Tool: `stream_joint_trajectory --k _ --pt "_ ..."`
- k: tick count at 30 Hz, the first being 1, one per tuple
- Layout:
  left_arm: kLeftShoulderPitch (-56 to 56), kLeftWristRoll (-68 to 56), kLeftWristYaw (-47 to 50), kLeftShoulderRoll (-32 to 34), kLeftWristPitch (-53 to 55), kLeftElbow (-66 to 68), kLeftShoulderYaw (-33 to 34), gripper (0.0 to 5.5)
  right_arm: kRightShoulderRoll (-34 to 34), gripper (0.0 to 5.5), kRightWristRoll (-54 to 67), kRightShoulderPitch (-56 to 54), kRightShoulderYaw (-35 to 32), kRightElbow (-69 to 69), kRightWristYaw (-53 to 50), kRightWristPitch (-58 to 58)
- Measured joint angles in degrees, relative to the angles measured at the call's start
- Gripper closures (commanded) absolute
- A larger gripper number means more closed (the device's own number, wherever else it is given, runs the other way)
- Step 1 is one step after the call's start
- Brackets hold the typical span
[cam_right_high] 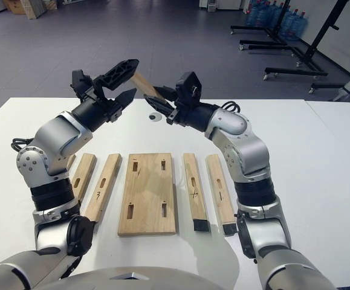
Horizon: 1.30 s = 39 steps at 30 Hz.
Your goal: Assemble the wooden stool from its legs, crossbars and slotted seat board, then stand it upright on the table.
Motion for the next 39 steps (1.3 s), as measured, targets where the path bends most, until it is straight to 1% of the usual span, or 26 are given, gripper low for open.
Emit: stream_joint_trajectory --k 8,16,22,26,32,33,39 --pt "0.7 1.7 -1.0 1.6 -2.8 -0.5 -4.7 0.1 1.2 4.22 -1.2 0.0 2.1 0.0 -1.4 0.0" --pt "0.9 2.6 -2.7 4.1 -5.3 -0.5 -5.2 1.34 1.3 4.22 -1.3 1.2 2.2 -0.3 -1.8 0.0" --pt "1.1 3.3 -3.0 4.2 -5.8 -0.6 -7.4 2.22 1.7 4.22 -1.2 1.2 2.2 -0.4 -2.4 0.0" --pt "1.3 4.1 -3.2 4.2 -6.5 -0.6 -7.8 2.92 2.0 4.22 -1.2 1.2 2.2 -0.4 -2.4 0.0" --pt "1.3 4.5 -3.2 4.4 -6.8 -0.6 -7.8 3.77 2.1 4.22 -1.3 1.2 2.5 -1.1 -2.5 0.0" --pt "1.3 4.5 -3.3 4.5 -6.9 -0.6 -7.8 4.0 2.1 4.22 -1.3 1.2 2.5 -1.1 -2.5 0.0" --pt "2.2 5.3 -3.7 4.6 -6.9 -0.6 -8.6 4.95 2.2 4.22 -1.3 1.2 2.6 -1.1 -2.7 0.8"
